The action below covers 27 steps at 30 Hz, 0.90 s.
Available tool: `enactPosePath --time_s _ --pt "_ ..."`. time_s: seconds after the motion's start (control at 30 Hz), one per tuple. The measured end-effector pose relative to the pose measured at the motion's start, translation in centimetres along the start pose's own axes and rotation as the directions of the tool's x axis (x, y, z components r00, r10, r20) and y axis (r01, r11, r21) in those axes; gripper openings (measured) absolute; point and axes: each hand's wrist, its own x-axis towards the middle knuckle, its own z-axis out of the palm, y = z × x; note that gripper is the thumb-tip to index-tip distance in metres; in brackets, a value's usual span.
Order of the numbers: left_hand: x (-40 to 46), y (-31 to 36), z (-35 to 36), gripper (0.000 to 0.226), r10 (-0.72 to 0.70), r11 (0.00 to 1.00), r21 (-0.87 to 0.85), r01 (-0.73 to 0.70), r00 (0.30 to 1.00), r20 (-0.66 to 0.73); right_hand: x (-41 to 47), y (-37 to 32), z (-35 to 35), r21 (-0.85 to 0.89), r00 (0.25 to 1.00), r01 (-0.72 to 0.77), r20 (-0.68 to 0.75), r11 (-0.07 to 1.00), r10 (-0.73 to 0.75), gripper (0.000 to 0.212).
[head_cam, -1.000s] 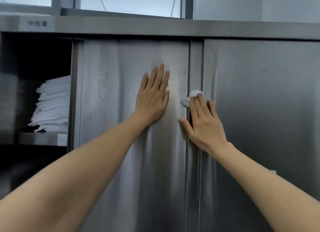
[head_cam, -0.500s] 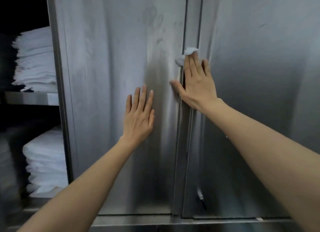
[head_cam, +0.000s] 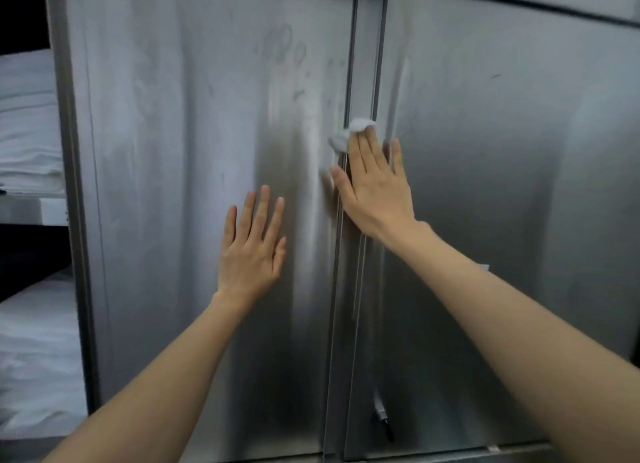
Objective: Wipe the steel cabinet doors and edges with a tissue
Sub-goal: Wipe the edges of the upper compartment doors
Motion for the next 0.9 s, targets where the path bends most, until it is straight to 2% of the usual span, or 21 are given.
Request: enactPosePath --time_s 0.1,0.2,0.3,0.4,0.47,0.53,0.6,0.7,0.8,0.9 --pt "0.1 0.0 -0.1 0.061 0.005 1.0 -0.008 -0.006 1.0 -0.013 0.4 -0.7 1.3 0.074 0.997 -0.011 -0.073 0.997 0.016 0.068" --pt "0.1 -0.1 0.0 0.061 0.012 1.0 -0.015 -0.012 0.999 -0.03 -7.2 -1.8 5.4 0.076 0.988 -0.008 -0.15 0.997 0.02 0.067" --pt "0.2 -0.2 0.0 0.062 0.018 1.0 -0.021 -0.019 0.999 -0.042 -14.7 -1.6 8.4 -0.03 0.997 0.065 -0.046 0.997 -0.066 0.066" --pt "-0.1 -0.2 0.1 0.062 0.011 1.0 -0.012 -0.012 0.998 -0.055 -11.6 -0.8 7.3 -0.074 0.993 0.086 -0.071 0.994 -0.091 0.066" --pt "-0.2 -0.2 0.2 0.061 0.016 1.0 0.003 -0.016 0.998 -0.054 -6.4 -0.8 5.1 -0.062 0.988 0.046 -0.146 0.997 -0.055 0.068" --pt "-0.1 -0.2 0.2 0.061 0.015 1.0 0.003 -0.015 0.999 -0.047 -2.4 -0.6 3.4 -0.043 0.987 0.006 -0.158 0.999 -0.012 0.071" --pt "0.0 -0.1 0.1 0.061 0.023 1.0 0.004 -0.023 0.999 -0.041 -1.8 -0.4 3.4 -0.03 0.983 -0.006 -0.183 1.0 0.001 0.07" --pt "0.1 -0.1 0.1 0.06 0.014 1.0 0.0 -0.014 0.999 -0.047 -7.6 -1.5 6.7 0.014 0.975 -0.007 -0.222 1.0 0.01 0.067" --pt "0.0 -0.1 0.3 0.06 0.019 1.0 0.005 -0.019 0.998 -0.06 -16.7 -2.9 10.4 0.008 0.989 0.009 -0.15 1.0 -0.008 0.065" --pt "-0.1 -0.2 0.2 0.06 0.012 1.0 0.023 -0.01 0.998 -0.062 -16.5 -2.4 10.2 -0.015 0.989 0.044 -0.141 0.999 -0.046 0.064"
